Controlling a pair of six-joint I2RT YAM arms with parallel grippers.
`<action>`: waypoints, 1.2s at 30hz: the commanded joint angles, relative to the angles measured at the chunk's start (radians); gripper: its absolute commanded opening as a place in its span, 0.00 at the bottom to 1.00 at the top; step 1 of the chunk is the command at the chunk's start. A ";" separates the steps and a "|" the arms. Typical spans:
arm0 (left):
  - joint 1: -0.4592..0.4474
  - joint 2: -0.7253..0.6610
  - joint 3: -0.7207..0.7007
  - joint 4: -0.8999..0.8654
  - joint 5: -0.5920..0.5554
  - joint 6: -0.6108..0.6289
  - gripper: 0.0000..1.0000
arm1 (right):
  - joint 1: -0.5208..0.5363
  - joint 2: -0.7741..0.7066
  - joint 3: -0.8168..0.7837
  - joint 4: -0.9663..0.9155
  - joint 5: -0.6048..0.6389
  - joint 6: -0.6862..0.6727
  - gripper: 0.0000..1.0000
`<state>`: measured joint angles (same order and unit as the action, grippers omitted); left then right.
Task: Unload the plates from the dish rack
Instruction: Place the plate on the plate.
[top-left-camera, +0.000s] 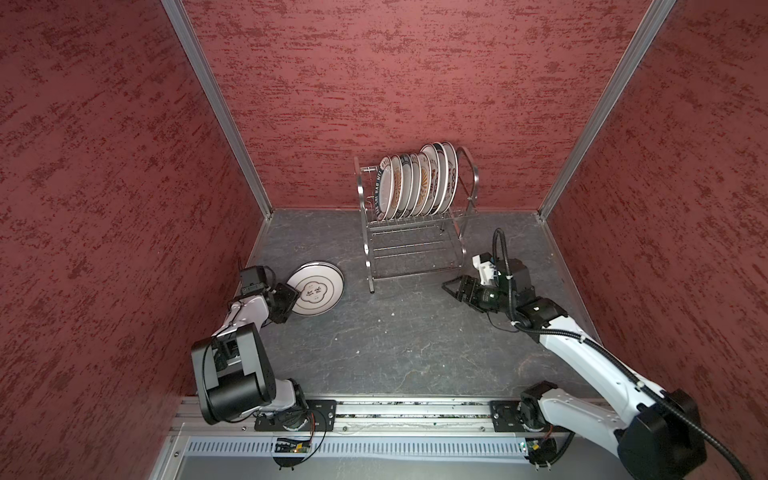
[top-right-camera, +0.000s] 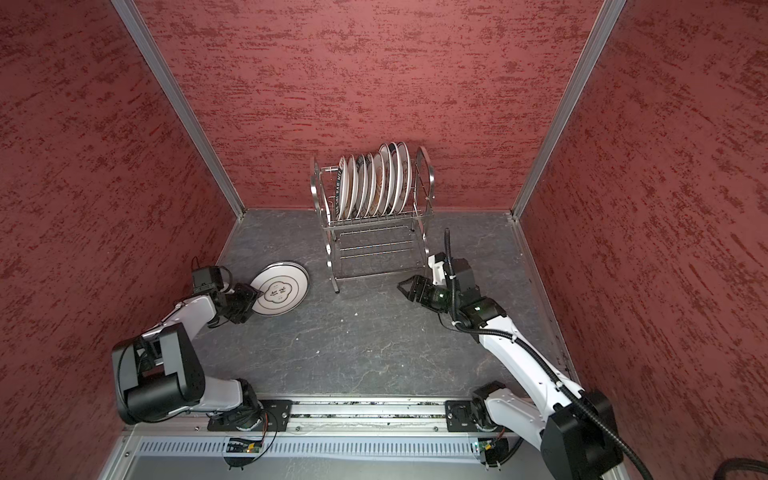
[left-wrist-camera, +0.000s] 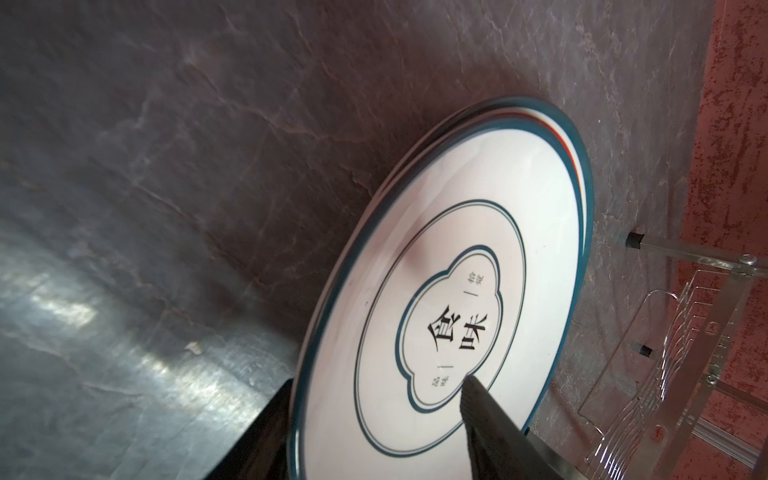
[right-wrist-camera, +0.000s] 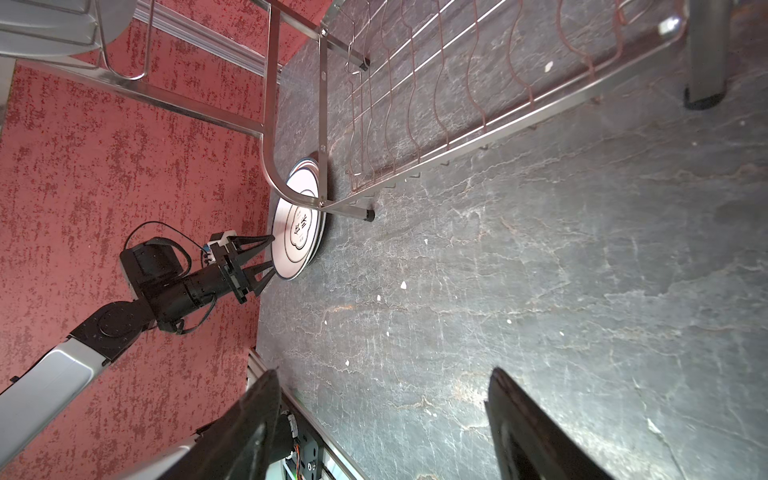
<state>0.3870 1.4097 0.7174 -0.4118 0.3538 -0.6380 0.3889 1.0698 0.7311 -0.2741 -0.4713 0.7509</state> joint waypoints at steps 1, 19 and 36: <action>-0.009 0.022 0.032 -0.011 -0.019 0.018 0.65 | -0.009 -0.005 -0.001 0.024 -0.011 -0.007 0.79; -0.056 0.135 0.142 -0.055 -0.037 0.043 0.83 | -0.010 -0.005 0.008 0.015 -0.013 -0.020 0.81; -0.043 0.063 0.146 -0.117 -0.026 0.075 0.99 | -0.018 -0.017 0.106 -0.073 0.044 -0.076 0.85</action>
<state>0.3332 1.5188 0.8566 -0.5003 0.3309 -0.5888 0.3809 1.0695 0.7818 -0.3229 -0.4580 0.7105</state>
